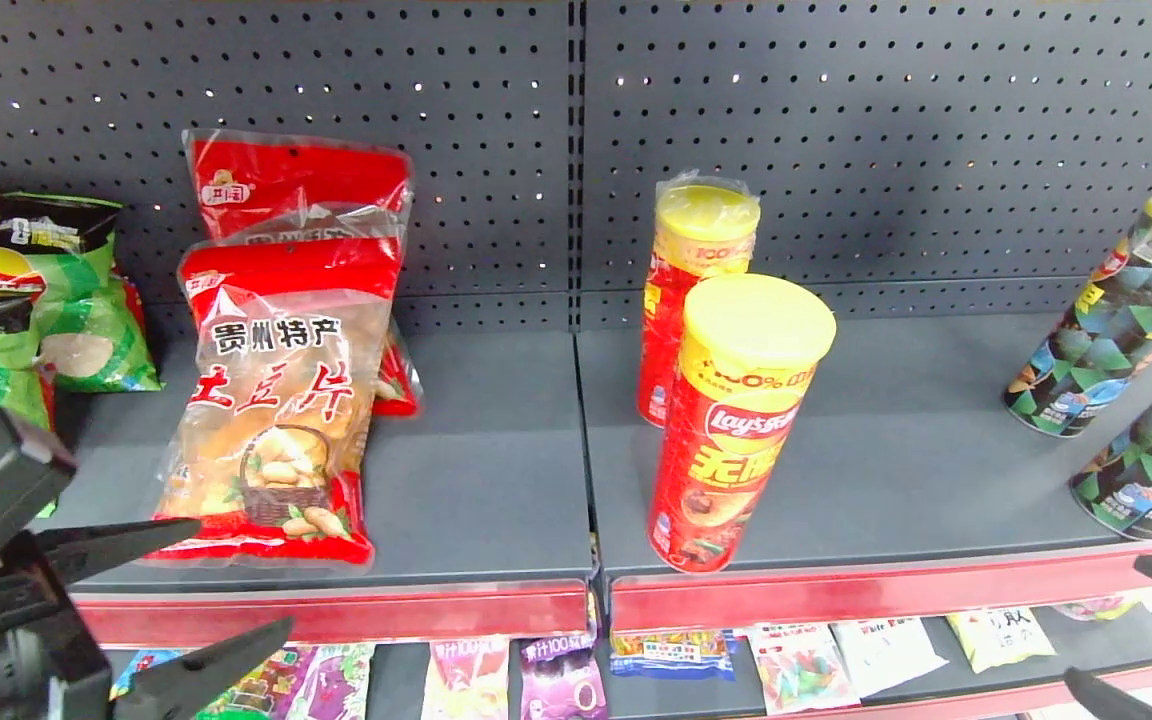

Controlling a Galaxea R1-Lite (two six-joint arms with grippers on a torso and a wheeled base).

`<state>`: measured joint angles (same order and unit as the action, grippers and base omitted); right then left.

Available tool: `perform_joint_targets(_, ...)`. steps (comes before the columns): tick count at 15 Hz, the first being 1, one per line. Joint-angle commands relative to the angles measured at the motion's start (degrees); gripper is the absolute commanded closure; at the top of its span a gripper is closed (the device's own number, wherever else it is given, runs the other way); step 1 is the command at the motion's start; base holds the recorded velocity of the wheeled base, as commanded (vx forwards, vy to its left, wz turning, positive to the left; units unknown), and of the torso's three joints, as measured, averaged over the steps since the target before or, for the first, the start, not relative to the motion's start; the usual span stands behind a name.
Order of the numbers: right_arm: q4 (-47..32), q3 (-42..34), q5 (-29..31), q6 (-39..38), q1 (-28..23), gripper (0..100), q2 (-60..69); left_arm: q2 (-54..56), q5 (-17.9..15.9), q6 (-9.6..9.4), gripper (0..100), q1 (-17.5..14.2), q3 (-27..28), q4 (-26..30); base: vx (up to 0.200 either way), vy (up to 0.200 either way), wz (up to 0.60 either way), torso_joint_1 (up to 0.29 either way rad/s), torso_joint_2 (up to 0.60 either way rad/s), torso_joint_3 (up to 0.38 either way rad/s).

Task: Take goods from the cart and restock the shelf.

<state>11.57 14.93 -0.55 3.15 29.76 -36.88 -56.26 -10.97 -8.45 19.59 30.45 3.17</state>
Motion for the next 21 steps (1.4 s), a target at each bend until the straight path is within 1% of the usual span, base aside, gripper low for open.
perform_joint_targets(1, -3.83, -0.7, 0.28, 0.02, -0.14, 0, 9.81, 8.62, 2.62, 0.01, 0, -2.1, -0.75, 3.51, 0.0, 0.0, 0.0, 0.0, 0.0, 0.0)
perform_joint_targets(2, -5.77, -0.7, 0.81, -0.07, -0.4, 0, 13.41, 11.79, 6.23, 0.19, 0, -2.28, -1.1, 5.88, 0.0, 0.0, 0.0, 0.0, 0.0, 0.0)
perform_joint_targets(3, -7.7, -0.7, 1.69, -0.07, -0.75, 0, 15.52, 14.25, 7.9, 0.36, 0, -2.28, -1.89, 7.55, 0.0, 0.0, 0.0, 0.0, 0.0, 0.0)
perform_joint_targets(5, -14.03, 1.15, 3.89, -0.07, -2.34, 0, 19.47, 20.49, 10.8, 0.63, 0, -2.28, -4.17, 11.16, 0.0, 0.0, 0.0, 0.0, 0.0, 0.0)
perform_joint_targets(6, -17.81, 3.17, 5.29, -0.07, -3.65, 0, 20.88, 23.74, 12.99, 1.59, 0, -2.28, -5.84, 12.04, 0.0, 0.0, 0.0, 0.0, 0.0, 0.0)
perform_joint_targets(7, -18.95, 3.7, 5.73, -0.16, -4.18, 0, 21.32, 24.88, 13.61, 2.12, 0, -2.36, -6.46, 12.21, 0.0, 0.0, 0.0, 0.0, 0.0, 0.0)
perform_joint_targets(8, -25.1, 6.25, 8.99, -0.95, -7.7, 0, 23.43, 31.65, 15.45, 3.35, 0, -2.45, -9.01, 14.32, 0.0, 0.0, 0.0, 0.0, 0.0, 0.0)
perform_joint_targets(9, -29.59, 7.92, 11.36, -1.21, -10.95, 0, 24.22, 35.61, 17.04, 4.67, 0, -3.95, -9.27, 16.87, 0.0, 0.0, 0.0, 0.0, 0.0, 0.0)
perform_joint_targets(10, -33.45, 9.41, 12.5, -2.18, -15.17, 0, 24.48, 37.71, 18.18, 7.66, 0, -7.64, -9.09, 19.24, 0.0, 0.0, 0.0, 0.0, 0.0, 0.0)
perform_joint_targets(11, -33.89, 9.59, 12.5, -2.44, -15.96, 0, 24.48, 37.89, 18.27, 8.1, 0, -8.25, -9.09, 19.42, 0.0, 0.0, 0.0, 0.0, 0.0, 0.0)
perform_joint_targets(12, -37.41, 10.2, 12.68, -5.17, -22.81, 0, 24.66, 39.38, 18.27, 9.68, 0, -13.97, -9.45, 20.3, 0.0, 0.0, 0.0, 0.0, 0.0, 0.0)
perform_joint_targets(13, -39.87, 10.12, 12.5, -5.69, -30.99, 0, 25.45, 39.91, 19.06, 10.03, 0, -22.67, -10.15, 21.35, 0.0, 0.0, 0.0, 0.0, 0.0, 0.0)
perform_joint_targets(14, -40.22, 9.59, 12.33, -5.69, -34.15, 0, 25.71, 40.18, 18.71, 10.73, 0, -29.26, -11.47, 21.62, 0.0, 0.0, 0.0, 0.0, 0.0, 0.0)
perform_joint_targets(15, -40.05, 8.01, 11.97, -5.61, -35.03, 0, 26.68, 40.88, 16.95, 10.82, 0, -32.69, -13.75, 21.09, 0.0, 0.0, 0.0, 0.0, 0.0, 0.0)
perform_joint_targets(16, -38.64, 5.28, 11.8, -4.99, -34.5, 0, 29.85, 43.6, 12.82, 11.0, 0, -32.6, -15.42, 19.42, 0.0, 0.0, 0.0, 0.0, 0.0, 0.0)
perform_joint_targets(17, -34.68, 2.56, 10.57, -3.76, -33.54, 0, 31.69, 47.12, 7.19, 10.91, 0, -30.66, -17.0, 16.87, 0.0, 0.0, 0.0, 0.0, 0.0, 0.0)
perform_joint_targets(18, -30.73, 1.06, 9.25, -3.41, -33.45, 0, 31.43, 49.05, 4.56, 10.65, 0, -29.35, -18.24, 15.46, 0.0, 0.0, 0.0, 0.0, 0.0, 0.0)
perform_joint_targets(19, -23.17, -2.54, 5.03, -3.15, -29.76, 0, 31.95, 50.72, 3.85, 9.24, 0, -27.85, -21.93, 12.21, 0.0, 0.0, 0.0, 0.0, 0.0, 0.0)
perform_joint_targets(20, -22.64, -4.47, 5.12, -1.65, -27.65, 0, 32.83, 50.63, 3.85, 8.45, 0, -27.85, -25.18, 5.71, 0.0, 0.0, 0.0, 0.0, 0.0, 0.0)
perform_joint_targets(21, -22.2, -8.69, 4.86, -1.12, -28.79, 0, 34.86, 50.72, 4.64, 8.01, 0, -27.85, -29.4, -3.17, 0.0, 0.0, 0.0, 0.0, 0.0, 0.0)
